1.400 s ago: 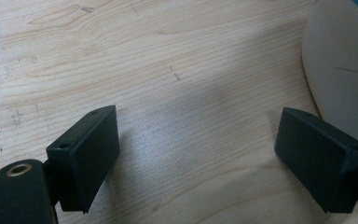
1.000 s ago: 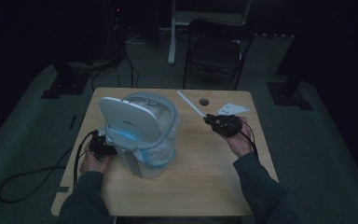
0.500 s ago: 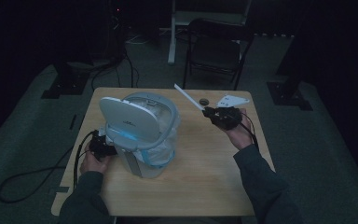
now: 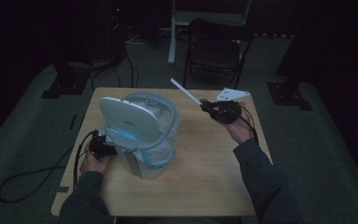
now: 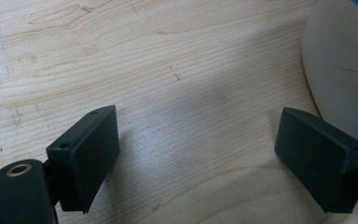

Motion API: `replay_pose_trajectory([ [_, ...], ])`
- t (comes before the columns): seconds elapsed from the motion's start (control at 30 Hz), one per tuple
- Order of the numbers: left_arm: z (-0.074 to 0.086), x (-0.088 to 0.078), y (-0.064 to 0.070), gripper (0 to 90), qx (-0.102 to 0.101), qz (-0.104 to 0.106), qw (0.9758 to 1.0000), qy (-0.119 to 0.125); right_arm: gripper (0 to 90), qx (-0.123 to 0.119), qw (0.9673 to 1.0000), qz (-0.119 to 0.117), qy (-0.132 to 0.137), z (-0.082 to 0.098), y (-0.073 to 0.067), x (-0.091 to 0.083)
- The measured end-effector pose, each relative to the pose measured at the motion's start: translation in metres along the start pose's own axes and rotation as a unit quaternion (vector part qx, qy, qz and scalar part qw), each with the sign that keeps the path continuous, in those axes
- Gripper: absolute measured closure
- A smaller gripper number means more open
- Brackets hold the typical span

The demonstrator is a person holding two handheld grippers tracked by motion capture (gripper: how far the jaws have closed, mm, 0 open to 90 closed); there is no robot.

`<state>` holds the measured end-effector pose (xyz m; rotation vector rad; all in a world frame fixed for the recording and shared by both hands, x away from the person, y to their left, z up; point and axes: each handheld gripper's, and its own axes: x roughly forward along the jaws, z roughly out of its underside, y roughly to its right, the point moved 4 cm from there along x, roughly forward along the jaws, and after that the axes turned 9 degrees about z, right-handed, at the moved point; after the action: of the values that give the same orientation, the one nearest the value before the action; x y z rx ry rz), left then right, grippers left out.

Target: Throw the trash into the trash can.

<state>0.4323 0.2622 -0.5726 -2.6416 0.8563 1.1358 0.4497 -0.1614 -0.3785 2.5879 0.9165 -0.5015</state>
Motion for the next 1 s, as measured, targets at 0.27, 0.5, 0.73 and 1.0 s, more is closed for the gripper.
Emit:
replay_pose_trajectory([
  [0.27,0.000,0.000,0.000,14.4,0.000,0.001,1.0000,0.000,78.6,0.006,0.9997,-0.017,0.015,-0.013,0.002,-0.002],
  [0.5,0.000,0.000,0.000,14.4,0.000,0.001,1.0000,0.000,78.6,0.004,0.9993,-0.029,0.025,-0.022,0.000,-0.006],
  [0.73,0.000,0.000,0.000,14.4,0.000,0.000,1.0000,0.000,78.6,0.004,0.9981,-0.049,0.036,-0.031,-0.006,-0.011],
  [1.0,0.000,0.000,0.000,14.4,0.000,0.001,1.0000,0.000,78.6,-0.001,0.9963,-0.073,0.045,-0.038,-0.013,-0.013],
])
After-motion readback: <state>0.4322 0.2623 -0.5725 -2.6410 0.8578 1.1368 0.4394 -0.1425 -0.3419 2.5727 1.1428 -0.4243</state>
